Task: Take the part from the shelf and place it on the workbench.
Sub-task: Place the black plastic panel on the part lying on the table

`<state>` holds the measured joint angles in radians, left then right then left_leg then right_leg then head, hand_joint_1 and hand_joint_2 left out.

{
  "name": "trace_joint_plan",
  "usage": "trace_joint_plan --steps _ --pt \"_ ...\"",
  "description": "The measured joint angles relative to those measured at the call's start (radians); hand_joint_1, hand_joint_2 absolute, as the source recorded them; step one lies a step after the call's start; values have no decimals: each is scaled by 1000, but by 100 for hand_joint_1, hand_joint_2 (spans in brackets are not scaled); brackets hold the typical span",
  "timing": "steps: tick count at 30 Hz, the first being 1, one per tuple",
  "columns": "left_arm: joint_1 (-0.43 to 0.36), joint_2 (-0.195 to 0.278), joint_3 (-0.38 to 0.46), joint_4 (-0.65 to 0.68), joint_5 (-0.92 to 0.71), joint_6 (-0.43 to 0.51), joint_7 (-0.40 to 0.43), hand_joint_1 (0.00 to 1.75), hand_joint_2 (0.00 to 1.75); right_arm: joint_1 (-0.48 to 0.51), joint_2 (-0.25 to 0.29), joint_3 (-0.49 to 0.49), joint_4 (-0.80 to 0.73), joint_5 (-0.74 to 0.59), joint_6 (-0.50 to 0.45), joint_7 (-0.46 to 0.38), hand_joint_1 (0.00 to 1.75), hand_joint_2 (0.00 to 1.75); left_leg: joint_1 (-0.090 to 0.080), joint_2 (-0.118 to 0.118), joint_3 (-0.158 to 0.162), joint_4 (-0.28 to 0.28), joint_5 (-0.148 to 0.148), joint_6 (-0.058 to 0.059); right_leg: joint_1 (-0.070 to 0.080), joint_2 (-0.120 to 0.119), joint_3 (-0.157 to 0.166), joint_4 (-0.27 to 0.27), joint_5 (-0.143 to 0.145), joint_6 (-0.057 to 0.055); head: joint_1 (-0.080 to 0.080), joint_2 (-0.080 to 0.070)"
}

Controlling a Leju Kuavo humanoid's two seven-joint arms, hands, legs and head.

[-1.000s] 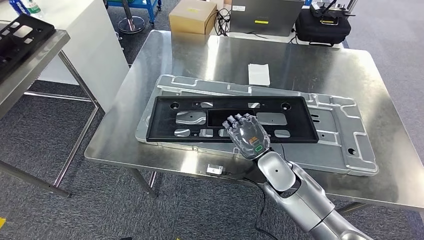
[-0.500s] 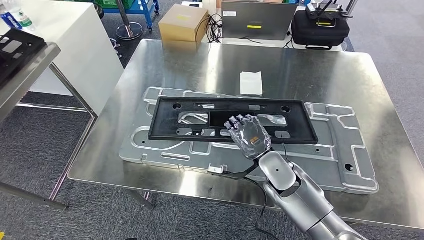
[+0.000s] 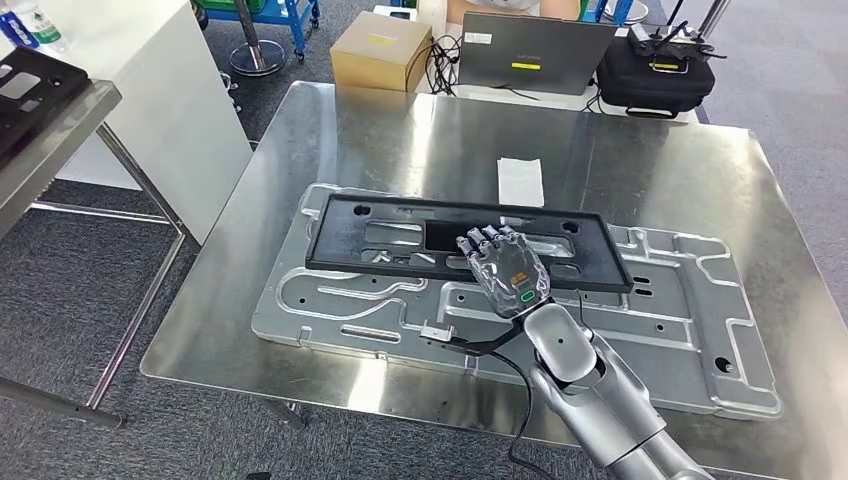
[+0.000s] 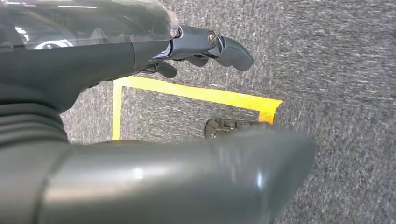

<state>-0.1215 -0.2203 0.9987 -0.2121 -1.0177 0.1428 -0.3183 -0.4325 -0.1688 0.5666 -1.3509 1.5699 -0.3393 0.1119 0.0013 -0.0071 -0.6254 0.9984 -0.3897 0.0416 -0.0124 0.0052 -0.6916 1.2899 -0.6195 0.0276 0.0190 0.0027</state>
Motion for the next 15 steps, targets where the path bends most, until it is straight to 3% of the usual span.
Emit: trace_joint_plan --steps 1,4,6,10,12,14,15 --pt "0 0 0 0 0 -1 2 0 131 3 2 -4 4 0 -1 -2 0 175 0 -1 2 2 -3 -1 -2 0 -5 -11 25 1 0 0" --pt "0 -2 0 0 2 -8 3 0 0 3 7 -18 14 0 -4 -6 0 175 -2 -4 10 12 -16 -10 -1 -3 67 -199 143 -5 0 0" --pt "-1 -3 0 0 5 -12 3 0 0 1 12 -26 20 0 -9 -8 0 175 -5 -5 10 17 -23 -19 3 -4 94 -267 166 -14 -1 0" --pt "-1 -3 0 0 10 -13 3 0 0 2 22 -38 31 -1 -13 -12 0 175 -5 -3 7 35 -42 -39 -1 -3 101 -278 168 -36 -2 0" --pt "0 -3 0 0 10 -13 3 0 0 2 28 -42 35 -1 -14 -14 0 175 0 -1 -33 128 -97 -49 -5 -5 105 -282 169 -46 -6 0" --pt "0 -3 0 0 12 -14 3 0 0 5 32 -44 41 -2 -16 -17 0 175 4 0 -95 262 -157 -56 -4 -6 106 -282 167 -50 -9 0" --pt "1 -2 1 0 12 -14 3 0 0 8 32 -45 43 -2 -17 -19 0 175 6 0 -113 299 -165 -58 -3 -6 107 -281 166 -51 -9 0"
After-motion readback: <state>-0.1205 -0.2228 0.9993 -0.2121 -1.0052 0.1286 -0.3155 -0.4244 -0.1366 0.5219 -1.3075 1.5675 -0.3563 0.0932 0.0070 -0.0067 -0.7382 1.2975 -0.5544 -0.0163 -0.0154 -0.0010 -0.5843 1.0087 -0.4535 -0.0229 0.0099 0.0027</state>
